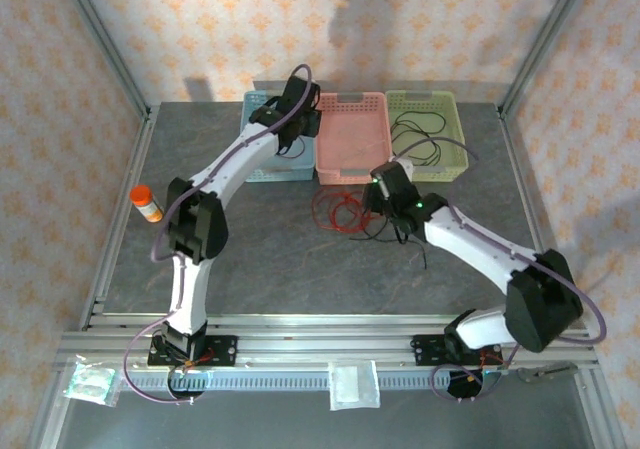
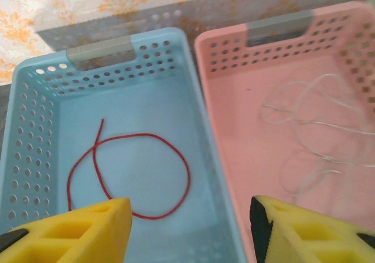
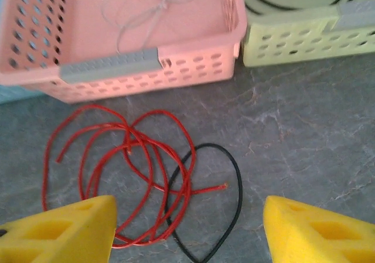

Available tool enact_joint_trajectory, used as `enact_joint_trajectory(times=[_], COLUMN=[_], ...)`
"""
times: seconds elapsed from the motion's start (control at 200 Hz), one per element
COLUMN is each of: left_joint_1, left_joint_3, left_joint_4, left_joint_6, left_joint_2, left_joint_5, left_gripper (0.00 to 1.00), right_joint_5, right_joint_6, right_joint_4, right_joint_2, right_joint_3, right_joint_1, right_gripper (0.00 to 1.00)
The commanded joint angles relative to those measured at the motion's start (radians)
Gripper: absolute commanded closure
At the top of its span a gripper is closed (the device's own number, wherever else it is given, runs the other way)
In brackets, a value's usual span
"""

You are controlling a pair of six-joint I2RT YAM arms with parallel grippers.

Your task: Untangle the cables

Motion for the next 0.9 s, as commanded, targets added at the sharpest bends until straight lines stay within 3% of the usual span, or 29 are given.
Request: enact_joint_trajectory(times=[0.0, 0.125, 0.275, 0.411, 0.516, 0.606, 0.891], left_joint_1=[0.008, 0.0, -0.004, 0.008, 0.074, 0.122, 0.225], left_joint_3=[-0.161, -0.39, -0.671, -0.913, -1.072, -1.151, -1.229], left_joint_4=[0.116, 0.222, 0.339, 0.468, 0.595, 0.663, 0.744], left_joint_6=[-0.076, -0.127, -0.226, -0.363, -0.501, -0.56, -0.627], left_joint_2=[-0.135, -0.318, -0.517, -0.67, -0.748, -0.788, -0.816], left_joint_5=[0.076, 0.129, 0.175, 0.202, 0.303, 0.353, 0.464], left_gripper=[0.42, 0.42, 0.43, 0.44, 0.44, 0.44, 0.44], right_joint_5=[-0.026, -0.095, -0.199, -0.209, -0.188, -0.175, -0.194], right_joint_6=[0.038, 0.047, -0.051, -0.157, -0.193, -0.209, -0.258], right_joint_4=[-0.082, -0.027, 0.054, 0.07, 0.03, 0.003, -0.029], right_joint_2=[0.07, 0.126, 0.191, 0.268, 0.353, 0.41, 0.558], right_joint_3=[0.048, 0.058, 0.085, 0.146, 0.226, 0.282, 0.4], right_joint_1=[-0.002, -0.002, 0.036, 0.113, 0.153, 0.176, 0.214], right_gripper=[0.38, 0.45, 0.51, 0.53, 0.56, 0.61, 0.63])
